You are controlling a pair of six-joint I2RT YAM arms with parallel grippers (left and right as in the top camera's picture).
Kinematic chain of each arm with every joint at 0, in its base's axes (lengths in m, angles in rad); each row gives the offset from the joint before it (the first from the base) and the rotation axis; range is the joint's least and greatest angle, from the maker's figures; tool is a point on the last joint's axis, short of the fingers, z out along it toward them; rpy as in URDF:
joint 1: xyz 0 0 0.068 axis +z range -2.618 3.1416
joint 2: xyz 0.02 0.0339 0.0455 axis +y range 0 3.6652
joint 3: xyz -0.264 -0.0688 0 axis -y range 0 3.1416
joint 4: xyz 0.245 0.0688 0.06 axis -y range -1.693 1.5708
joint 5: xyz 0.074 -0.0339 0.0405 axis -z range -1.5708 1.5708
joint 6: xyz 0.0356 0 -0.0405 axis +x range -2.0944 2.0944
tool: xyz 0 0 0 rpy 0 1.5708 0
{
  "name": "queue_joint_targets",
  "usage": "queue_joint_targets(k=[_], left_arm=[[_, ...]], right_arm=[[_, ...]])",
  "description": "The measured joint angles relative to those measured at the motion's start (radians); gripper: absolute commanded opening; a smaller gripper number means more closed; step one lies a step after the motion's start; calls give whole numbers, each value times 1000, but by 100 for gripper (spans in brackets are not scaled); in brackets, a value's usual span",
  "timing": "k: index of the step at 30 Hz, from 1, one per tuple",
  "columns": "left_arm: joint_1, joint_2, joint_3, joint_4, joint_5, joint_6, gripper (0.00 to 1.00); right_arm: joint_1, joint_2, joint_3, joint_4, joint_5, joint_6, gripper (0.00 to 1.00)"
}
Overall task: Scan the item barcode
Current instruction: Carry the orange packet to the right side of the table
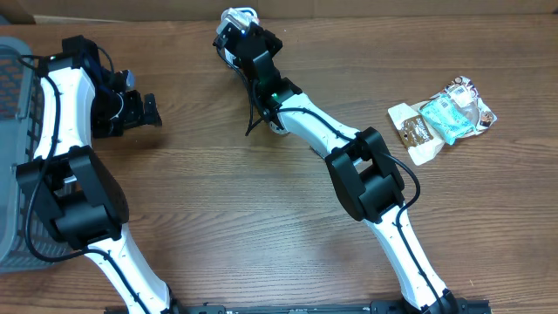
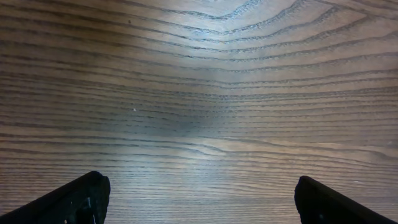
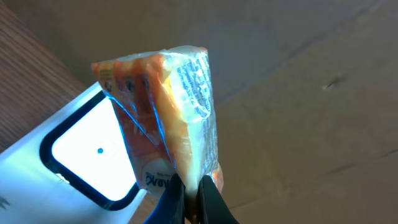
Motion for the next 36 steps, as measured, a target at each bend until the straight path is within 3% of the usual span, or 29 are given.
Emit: queue_joint_targets(k=[9, 14, 19, 27, 36], left_arm=[[0, 0, 0, 0, 0, 0, 100], [0, 0, 0, 0, 0, 0, 100], [0, 0, 0, 0, 0, 0, 100], [0, 0, 0, 0, 0, 0, 99], [0, 0, 0, 0, 0, 0, 100]], right_arm=[[0, -29, -1, -101, -5, -43, 4], [0, -158, -2, -253, -71, 45, 4], [0, -379, -2, -447, -169, 224, 4], [-18, -753, -1, -881, -369, 652, 4], [-279, -948, 10, -1419, -419, 1009, 4]])
